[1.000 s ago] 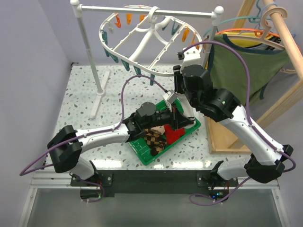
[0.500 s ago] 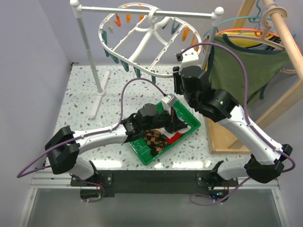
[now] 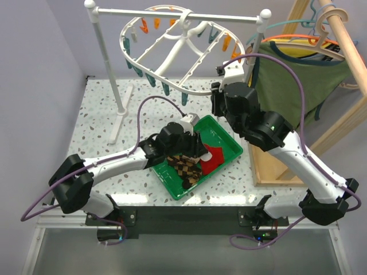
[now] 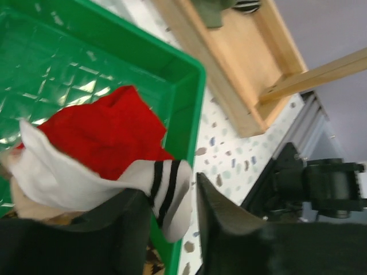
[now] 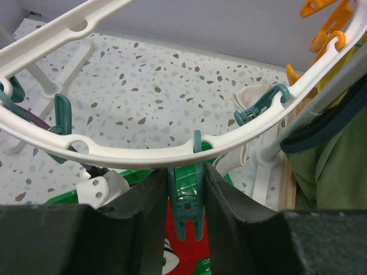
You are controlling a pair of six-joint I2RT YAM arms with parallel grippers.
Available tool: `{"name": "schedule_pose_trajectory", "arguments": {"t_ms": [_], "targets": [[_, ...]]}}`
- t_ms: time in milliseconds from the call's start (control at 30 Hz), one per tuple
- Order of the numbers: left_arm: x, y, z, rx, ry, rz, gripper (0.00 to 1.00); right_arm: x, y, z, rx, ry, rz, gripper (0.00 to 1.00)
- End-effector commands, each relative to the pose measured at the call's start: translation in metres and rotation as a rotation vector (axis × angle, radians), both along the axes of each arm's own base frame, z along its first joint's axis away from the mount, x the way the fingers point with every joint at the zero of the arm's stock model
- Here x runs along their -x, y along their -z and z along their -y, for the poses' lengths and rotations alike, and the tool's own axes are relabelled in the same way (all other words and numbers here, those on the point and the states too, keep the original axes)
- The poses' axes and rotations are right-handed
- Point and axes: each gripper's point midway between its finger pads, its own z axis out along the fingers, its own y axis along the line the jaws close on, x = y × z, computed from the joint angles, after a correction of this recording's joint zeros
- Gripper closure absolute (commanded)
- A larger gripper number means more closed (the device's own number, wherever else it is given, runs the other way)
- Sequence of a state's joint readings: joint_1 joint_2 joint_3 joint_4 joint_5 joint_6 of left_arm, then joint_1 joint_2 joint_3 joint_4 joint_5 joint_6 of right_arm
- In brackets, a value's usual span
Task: Remove the socks clipped to the hanger
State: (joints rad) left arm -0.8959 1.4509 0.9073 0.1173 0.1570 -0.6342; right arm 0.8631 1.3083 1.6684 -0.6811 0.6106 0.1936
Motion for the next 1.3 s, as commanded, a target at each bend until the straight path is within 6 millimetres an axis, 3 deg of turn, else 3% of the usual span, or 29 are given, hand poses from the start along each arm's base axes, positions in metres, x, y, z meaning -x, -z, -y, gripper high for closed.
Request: {"name": "schedule_pose_trajectory", "arguments": {"t_ms": [0,100,167,367,533,667,700,767,800,933,1100,1267], "targets": [[-0.011,0.012,-0.016,-0.101,-0.062,-0.006,0.50,0.004,-0.011,0.002,-0.057,-0.003,0.027,1.00],[-0.011,0.016,-0.025,-0.123,-0.096,-0.010,0.33,0.005,-0.010,0.000,-0.062,-0.012,0.023,1.00],[-0.008,0.019,-0.032,-0.124,-0.114,-0.013,0.32,0.005,-0.010,-0.002,-0.065,-0.018,0.021,1.00],[-0.002,0.001,-0.029,0.036,-0.126,0.021,0.35,0.006,-0.011,-0.004,-0.063,-0.032,0.011,1.00],[-0.013,-0.027,-0.005,0.190,-0.115,0.057,0.34,0.008,-0.010,-0.004,-0.077,-0.035,0.011,1.00],[-0.022,-0.037,0.020,0.255,-0.075,0.057,0.27,0.008,-0.010,-0.005,-0.087,-0.034,0.010,1.00],[-0.027,-0.053,0.025,0.313,-0.072,0.115,0.24,0.008,-0.010,-0.005,-0.091,-0.036,0.008,1.00],[-0.043,-0.052,0.021,0.329,-0.151,0.179,0.13,0.009,-0.012,-0.007,-0.101,-0.042,0.008,1.00],[-0.050,-0.064,0.021,0.362,-0.168,0.246,0.11,0.010,-0.012,-0.007,-0.107,-0.046,0.008,1.00],[-0.076,-0.074,0.008,0.393,-0.307,0.395,0.06,0.012,-0.014,-0.008,-0.124,-0.056,0.005,1.00],[-0.072,-0.104,0.025,0.519,-0.245,0.571,0.05,0.014,-0.015,-0.009,-0.137,-0.062,0.001,1.00],[-0.080,-0.110,0.040,0.516,-0.228,0.624,0.03,0.016,-0.013,-0.011,-0.146,-0.074,-0.007,1.00]]}}
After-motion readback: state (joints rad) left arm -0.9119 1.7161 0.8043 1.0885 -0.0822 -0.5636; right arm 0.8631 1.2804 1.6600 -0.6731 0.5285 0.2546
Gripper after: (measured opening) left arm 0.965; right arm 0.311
